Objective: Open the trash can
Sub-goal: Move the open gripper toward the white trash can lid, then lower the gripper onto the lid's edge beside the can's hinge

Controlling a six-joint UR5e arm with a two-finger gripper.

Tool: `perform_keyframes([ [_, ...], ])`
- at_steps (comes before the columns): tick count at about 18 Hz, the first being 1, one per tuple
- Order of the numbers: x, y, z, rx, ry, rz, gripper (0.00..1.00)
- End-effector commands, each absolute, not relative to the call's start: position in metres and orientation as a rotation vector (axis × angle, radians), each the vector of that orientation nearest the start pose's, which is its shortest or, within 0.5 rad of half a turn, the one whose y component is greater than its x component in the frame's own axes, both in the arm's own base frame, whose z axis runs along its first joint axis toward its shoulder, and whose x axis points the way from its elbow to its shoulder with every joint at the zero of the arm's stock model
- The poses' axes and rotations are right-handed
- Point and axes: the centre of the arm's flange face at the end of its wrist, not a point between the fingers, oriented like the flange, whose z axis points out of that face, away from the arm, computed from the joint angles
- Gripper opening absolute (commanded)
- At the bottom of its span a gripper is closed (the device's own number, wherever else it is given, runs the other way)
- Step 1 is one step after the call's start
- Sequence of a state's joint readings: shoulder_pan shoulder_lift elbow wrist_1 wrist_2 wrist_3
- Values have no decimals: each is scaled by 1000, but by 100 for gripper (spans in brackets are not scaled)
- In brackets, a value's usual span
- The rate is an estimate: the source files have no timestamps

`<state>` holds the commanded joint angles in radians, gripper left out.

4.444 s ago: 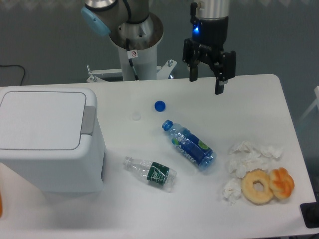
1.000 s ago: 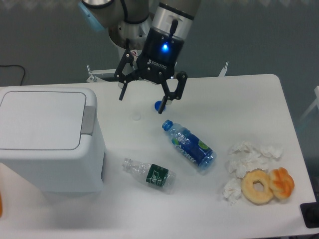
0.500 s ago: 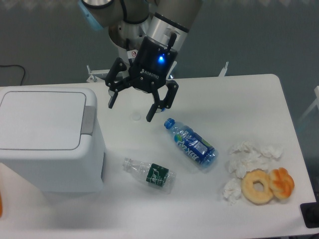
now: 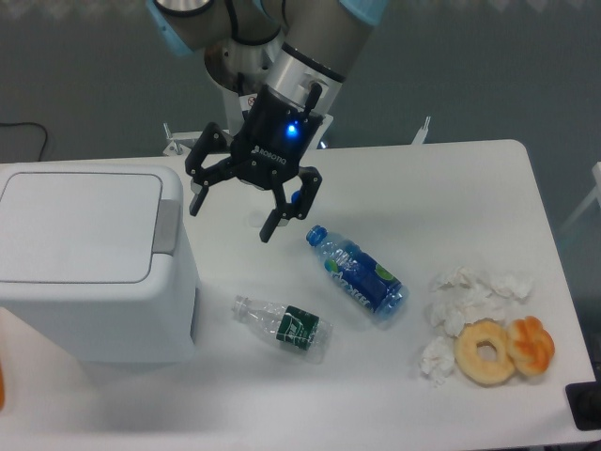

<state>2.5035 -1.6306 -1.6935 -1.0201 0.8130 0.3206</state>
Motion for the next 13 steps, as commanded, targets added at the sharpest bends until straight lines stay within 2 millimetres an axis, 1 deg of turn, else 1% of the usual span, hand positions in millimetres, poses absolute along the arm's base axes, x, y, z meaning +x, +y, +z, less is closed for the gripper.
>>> perform_keyframes([
  [5,-303,479,478,-2314,-539,-508,100],
  [8,-301,485,471,-2326,-528,-521,100],
  [13,-298,489,468,-2336,-497,-517,100],
])
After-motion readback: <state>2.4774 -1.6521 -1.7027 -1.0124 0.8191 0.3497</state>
